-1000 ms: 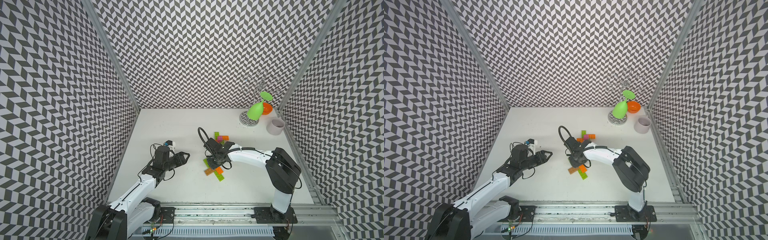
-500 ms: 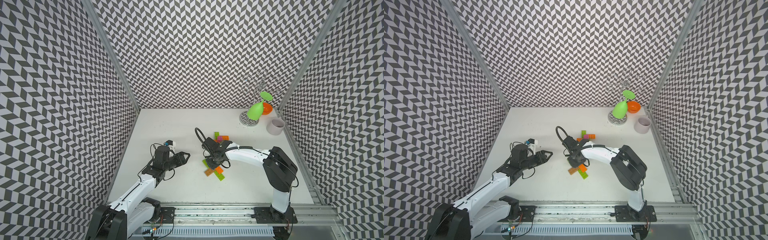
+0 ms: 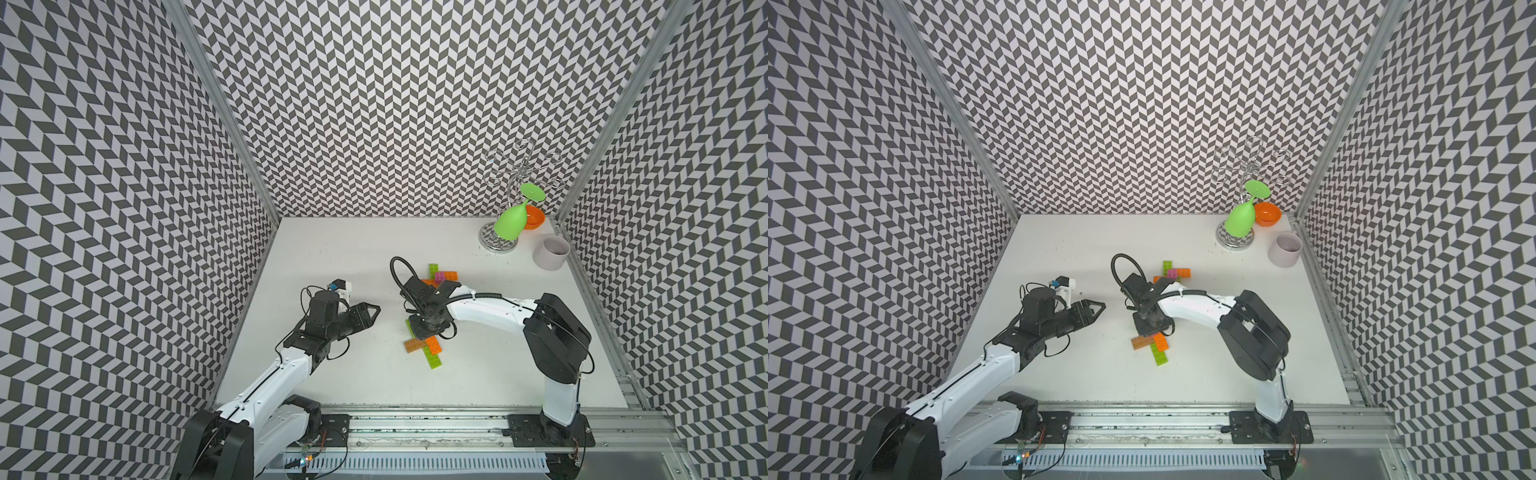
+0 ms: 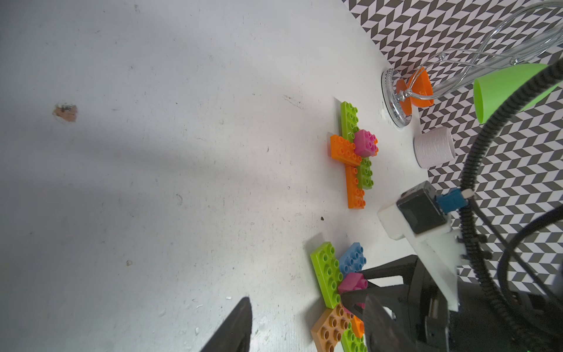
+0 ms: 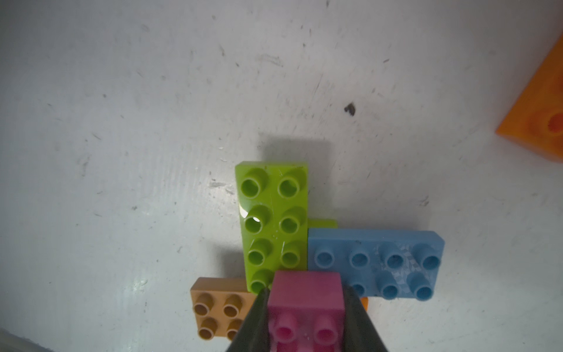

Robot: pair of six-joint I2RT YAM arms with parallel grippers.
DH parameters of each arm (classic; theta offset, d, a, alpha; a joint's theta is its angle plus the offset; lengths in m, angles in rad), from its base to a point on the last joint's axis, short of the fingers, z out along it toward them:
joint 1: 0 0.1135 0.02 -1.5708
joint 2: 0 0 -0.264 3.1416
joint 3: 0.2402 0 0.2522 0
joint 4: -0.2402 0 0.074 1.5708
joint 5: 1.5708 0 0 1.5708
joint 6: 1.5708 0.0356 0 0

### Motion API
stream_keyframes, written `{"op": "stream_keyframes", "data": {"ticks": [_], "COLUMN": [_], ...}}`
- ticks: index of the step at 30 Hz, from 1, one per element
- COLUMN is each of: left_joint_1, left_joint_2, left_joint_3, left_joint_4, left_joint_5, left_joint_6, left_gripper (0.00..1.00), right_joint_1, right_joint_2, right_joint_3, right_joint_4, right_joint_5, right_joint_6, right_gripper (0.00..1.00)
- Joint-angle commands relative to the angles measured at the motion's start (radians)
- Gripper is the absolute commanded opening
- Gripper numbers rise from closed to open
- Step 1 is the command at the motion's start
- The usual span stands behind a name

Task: Assemble a small pinwheel with lego
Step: Assemble the lego brick with the lego brick, then reset both arms

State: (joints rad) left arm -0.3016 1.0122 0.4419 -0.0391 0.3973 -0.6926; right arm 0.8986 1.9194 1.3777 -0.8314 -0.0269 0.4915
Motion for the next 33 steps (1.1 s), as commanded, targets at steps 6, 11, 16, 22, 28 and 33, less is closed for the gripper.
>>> {"op": "stream_keyframes", "data": {"ticks": [6,11,16,22,28,33], "left_joint_1": [-0.005,-0.004,-0.003,0.001,0.045,0.102], "left_joint_2": [-0.031,-0.041,-0.047,-0.079,-0.118,-0.104], "left_joint_3": [0.024,0.024,0.03,0.13,0.165,-0.013], "left_joint_4": [-0.013,-0.025,-0.039,-0.145,-0.076,0.292], "left_joint_5": [0.004,-0.004,-0.013,-0.183,-0.536,-0.753], "left_joint_6": [0.005,0.011,0.018,0.078,0.109,0.263], "left_gripper": [0.58,0.58,0.59,0.73,0.99,0.99], "right_joint_1": [0.01,0.01,0.004,-0.064,-0.283,-0.404], "right_joint_2": [0.02,0.028,0.003,-0.25,-0.683,-0.883], "right_joint_3": [0.116,0.142,0.143,0.029,-0.407,-0.826], "right_joint_4": [-0.088,-0.101,-0.098,0.097,0.6,1.152], "right_joint_5": [-0.009,0.002,0.017,0.127,0.396,0.693], "right_joint_6": [0.022,0.02,0.025,0.021,0.001,-0.277], "right_gripper": [0.4,0.46,0.47,0.56,0.92,0.99]}}
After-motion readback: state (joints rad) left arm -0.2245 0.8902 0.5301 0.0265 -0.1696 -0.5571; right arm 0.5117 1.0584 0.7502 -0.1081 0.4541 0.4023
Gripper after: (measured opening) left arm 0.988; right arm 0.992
